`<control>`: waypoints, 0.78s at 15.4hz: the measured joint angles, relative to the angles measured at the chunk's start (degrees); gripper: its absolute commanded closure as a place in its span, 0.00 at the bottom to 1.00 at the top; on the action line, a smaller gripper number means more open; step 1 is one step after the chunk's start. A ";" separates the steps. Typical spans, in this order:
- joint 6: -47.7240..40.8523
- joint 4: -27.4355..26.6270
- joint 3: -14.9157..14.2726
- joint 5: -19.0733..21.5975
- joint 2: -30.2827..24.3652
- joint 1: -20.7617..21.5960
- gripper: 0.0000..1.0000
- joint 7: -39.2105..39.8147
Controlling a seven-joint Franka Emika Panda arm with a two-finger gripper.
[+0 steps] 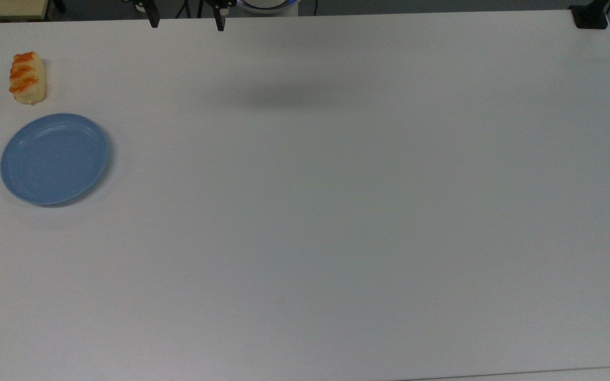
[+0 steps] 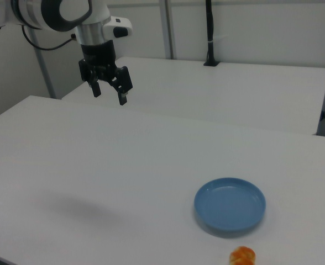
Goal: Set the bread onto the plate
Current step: 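Move the open gripper toward the glazed bread roll, then lower the gripper over the bread roll and close on it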
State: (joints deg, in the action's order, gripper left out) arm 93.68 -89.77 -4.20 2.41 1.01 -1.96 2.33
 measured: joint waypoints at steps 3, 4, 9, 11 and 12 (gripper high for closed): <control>-1.91 0.02 -0.01 -0.20 -0.14 -0.09 0.00 0.91; -2.93 0.03 -0.05 -0.31 -0.14 -0.25 0.00 0.96; -4.84 0.03 -0.78 -3.59 -0.22 -4.23 0.00 8.71; -4.86 -0.33 -1.22 -6.08 -0.21 -8.02 0.00 16.98; -4.81 -0.69 -1.39 -6.26 -0.14 -9.86 0.00 20.22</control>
State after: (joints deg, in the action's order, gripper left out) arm 88.87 -90.46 -5.59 -3.85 0.87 -11.82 22.55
